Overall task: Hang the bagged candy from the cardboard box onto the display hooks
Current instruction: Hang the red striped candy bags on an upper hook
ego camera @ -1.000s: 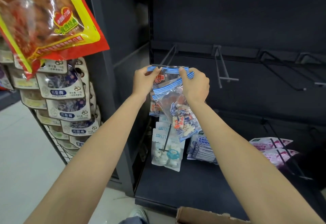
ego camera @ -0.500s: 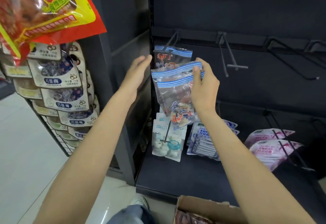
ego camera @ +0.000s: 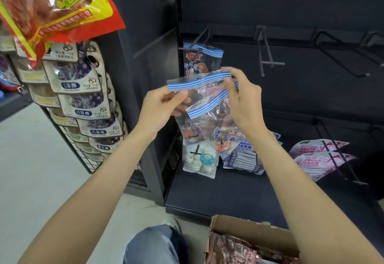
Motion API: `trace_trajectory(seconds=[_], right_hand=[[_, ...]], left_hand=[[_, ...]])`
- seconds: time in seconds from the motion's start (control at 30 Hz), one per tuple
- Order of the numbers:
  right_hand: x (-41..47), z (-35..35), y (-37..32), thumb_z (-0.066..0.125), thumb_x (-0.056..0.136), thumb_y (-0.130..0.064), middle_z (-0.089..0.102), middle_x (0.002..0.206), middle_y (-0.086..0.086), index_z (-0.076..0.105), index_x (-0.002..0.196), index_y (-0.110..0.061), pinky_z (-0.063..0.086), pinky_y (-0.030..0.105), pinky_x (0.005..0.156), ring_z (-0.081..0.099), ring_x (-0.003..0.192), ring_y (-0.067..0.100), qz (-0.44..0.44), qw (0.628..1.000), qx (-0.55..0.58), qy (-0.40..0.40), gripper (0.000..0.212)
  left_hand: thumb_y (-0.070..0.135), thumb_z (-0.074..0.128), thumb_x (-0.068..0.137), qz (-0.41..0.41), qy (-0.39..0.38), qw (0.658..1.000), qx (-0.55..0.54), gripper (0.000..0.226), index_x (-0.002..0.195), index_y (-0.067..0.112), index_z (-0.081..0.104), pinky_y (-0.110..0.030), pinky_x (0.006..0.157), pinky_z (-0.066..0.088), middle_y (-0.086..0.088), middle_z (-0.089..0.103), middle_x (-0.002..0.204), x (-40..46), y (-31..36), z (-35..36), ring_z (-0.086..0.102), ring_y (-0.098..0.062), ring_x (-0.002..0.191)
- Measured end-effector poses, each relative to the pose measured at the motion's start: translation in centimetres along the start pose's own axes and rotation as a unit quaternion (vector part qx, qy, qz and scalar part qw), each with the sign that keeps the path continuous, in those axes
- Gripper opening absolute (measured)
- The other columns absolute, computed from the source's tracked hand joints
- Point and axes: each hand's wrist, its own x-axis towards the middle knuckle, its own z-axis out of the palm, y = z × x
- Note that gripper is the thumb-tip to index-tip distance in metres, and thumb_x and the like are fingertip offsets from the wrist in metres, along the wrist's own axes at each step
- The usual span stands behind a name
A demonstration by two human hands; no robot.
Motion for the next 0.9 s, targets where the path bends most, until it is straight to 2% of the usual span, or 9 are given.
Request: trace_trajectory(seconds=[0.13,0.2,0.3,0.37,0.47,0.6,0.73,0.83,0.9], right_hand=[[-0.3,-0.7,0.6,0.040,0.096,0.006,0.070,0.102,0.015,0.041,0.142,-0.009,0.051,0.040,0.068,0.051,0.062,0.023,0.006,0.992,-0.124,-0.037,0.048],[-0.6,-1.3,0.7,0.040,0.095,0.007,0.070,0.096,0.010,0.048,0.136,-0.011,0.049,0.040,0.066,0.050,0.062,0.022,0.010,0.989,-0.144,-0.010,0.045],[-1.0,-1.4,0.1,0.042,0.101,-0.015,0.050,0.058,-0.003,0.058,0.118,-0.014,0.039,0.037,0.056,0.044,0.053,0.022,-0.011,0.987,-0.162,-0.005,0.023],[-1.0,-0.7,-0.8,0.047,0.098,-0.038,0.062,0.068,-0.001,0.062,0.111,-0.019,0.045,0.038,0.060,0.053,0.057,0.022,0.000,0.992,-0.111,-0.056,0.027],[-0.9,0.6,-2.4,0.055,0.082,-0.063,0.071,0.096,-0.002,0.067,0.104,-0.024,0.051,0.038,0.080,0.063,0.087,0.016,0.055,0.989,-0.049,-0.127,0.046],[-0.3,1.2,-4.5,0.061,0.070,-0.074,0.068,0.091,-0.002,0.069,0.100,-0.018,0.052,0.037,0.080,0.061,0.092,0.016,0.081,0.984,-0.073,-0.139,0.065],[0.2,1.1,-5.3,0.065,0.075,-0.060,0.069,0.082,0.001,0.069,0.086,-0.010,0.053,0.037,0.072,0.062,0.081,0.020,0.077,0.976,-0.129,-0.155,0.051],[0.7,0.4,-4.2,0.061,0.078,-0.025,0.071,0.087,0.004,0.068,0.075,-0.020,0.053,0.038,0.078,0.064,0.088,0.024,0.075,0.976,-0.109,-0.172,0.009],[1.3,-0.6,-3.4,0.058,0.080,-0.015,0.073,0.095,0.001,0.073,0.084,-0.025,0.052,0.036,0.084,0.065,0.089,0.018,0.083,0.977,-0.077,-0.179,0.018]], left_hand=[[0.018,0.062,0.091,0.039,0.061,0.996,0.055,0.019,0.089,0.036,0.068,-0.017,0.053,0.047,0.015,0.068,0.070,0.3,-0.5,-0.3,0.060,-0.001,0.059],[0.020,0.062,0.091,0.058,0.072,0.992,0.086,0.020,0.089,0.039,0.068,-0.020,0.057,0.048,0.016,0.069,0.072,0.4,-0.8,-0.7,0.059,-0.001,0.062],[0.022,0.064,0.089,0.067,0.081,0.987,0.119,0.016,0.094,0.035,0.072,-0.037,0.064,0.055,0.007,0.071,0.075,0.5,-1.5,-0.4,0.063,-0.009,0.067],[0.022,0.065,0.089,0.073,0.081,0.985,0.133,0.015,0.101,0.026,0.073,-0.042,0.067,0.057,0.009,0.071,0.075,0.5,-1.8,0.0,0.065,-0.009,0.068],[0.028,0.063,0.089,0.106,0.089,0.975,0.172,0.014,0.092,0.020,0.075,-0.027,0.061,0.050,0.012,0.067,0.066,0.3,-2.0,1.0,0.064,-0.005,0.060],[0.014,0.059,0.076,0.159,0.116,0.950,0.243,0.013,0.064,0.012,0.060,-0.014,0.050,0.035,0.004,0.050,0.052,-0.7,-2.4,2.7,0.042,-0.006,0.050],[-0.001,0.063,0.076,0.227,0.098,0.937,0.245,0.004,0.074,0.002,0.066,-0.012,0.053,0.034,0.004,0.053,0.067,-1.3,-3.7,2.7,0.048,-0.008,0.065],[0.014,0.062,0.080,0.257,-0.050,0.932,0.250,0.039,0.118,0.003,0.063,-0.009,0.079,0.043,0.002,0.059,0.098,-1.0,-3.5,1.5,0.055,-0.005,0.086],[0.033,0.060,0.083,0.254,-0.106,0.925,0.263,0.051,0.130,0.015,0.056,-0.020,0.094,0.042,0.004,0.059,0.114,-0.3,-3.3,-0.1,0.055,-0.010,0.104]])
